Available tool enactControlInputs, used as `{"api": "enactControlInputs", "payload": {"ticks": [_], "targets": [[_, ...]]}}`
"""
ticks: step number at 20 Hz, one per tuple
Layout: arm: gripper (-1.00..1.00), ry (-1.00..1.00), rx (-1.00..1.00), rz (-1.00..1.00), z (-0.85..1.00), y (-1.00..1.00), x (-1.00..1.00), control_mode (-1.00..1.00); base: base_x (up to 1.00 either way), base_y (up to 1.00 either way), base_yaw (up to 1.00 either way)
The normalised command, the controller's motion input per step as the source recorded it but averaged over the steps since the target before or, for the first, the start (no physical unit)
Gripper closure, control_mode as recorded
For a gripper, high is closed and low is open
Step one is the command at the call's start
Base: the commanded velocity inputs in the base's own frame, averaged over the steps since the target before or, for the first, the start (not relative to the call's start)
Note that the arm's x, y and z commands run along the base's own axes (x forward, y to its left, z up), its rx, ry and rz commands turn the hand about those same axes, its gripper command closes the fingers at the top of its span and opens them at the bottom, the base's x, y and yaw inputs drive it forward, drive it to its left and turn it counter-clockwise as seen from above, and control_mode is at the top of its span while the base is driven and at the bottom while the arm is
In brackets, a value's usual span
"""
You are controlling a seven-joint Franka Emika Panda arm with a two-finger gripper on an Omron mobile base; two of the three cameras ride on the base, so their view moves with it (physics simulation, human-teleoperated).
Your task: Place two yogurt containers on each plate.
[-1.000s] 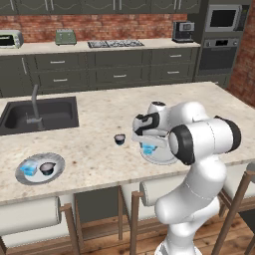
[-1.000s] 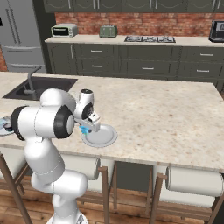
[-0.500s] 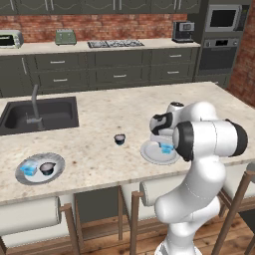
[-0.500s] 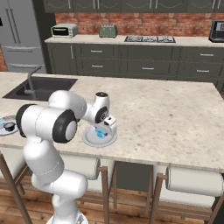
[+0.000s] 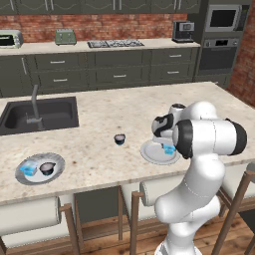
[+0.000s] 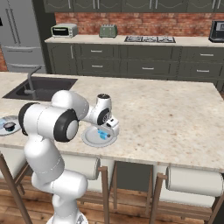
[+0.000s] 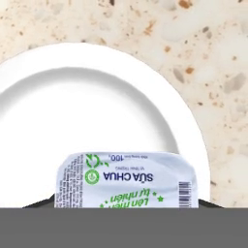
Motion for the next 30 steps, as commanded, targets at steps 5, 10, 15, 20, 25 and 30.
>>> {"api": "enactControlInputs", "payload": {"ticks": [5,10,15,20,25,30], "targets": [[1.0,0.0,0.0,-0.04,-0.1,0.0,0.0,-1.0,0.0,0.0,0.0],[1.0,0.0,0.0,-0.01,-0.04,0.0,0.0,-1.0,0.0,0.0,0.0],[-1.0,0.0,0.0,0.0,-0.01,0.0,0.0,-1.0,0.0,0.0,0.0],[-1.0,-0.01,0.0,0.0,0.0,0.0,0.0,-1.0,0.0,0.0,0.0],[-1.0,0.0,0.01,0.0,0.0,-0.02,0.01,-1.0,0.0,0.0,0.0],[-1.0,-0.01,0.0,0.0,0.02,-0.05,0.2,-1.0,0.0,0.0,0.0]]}}
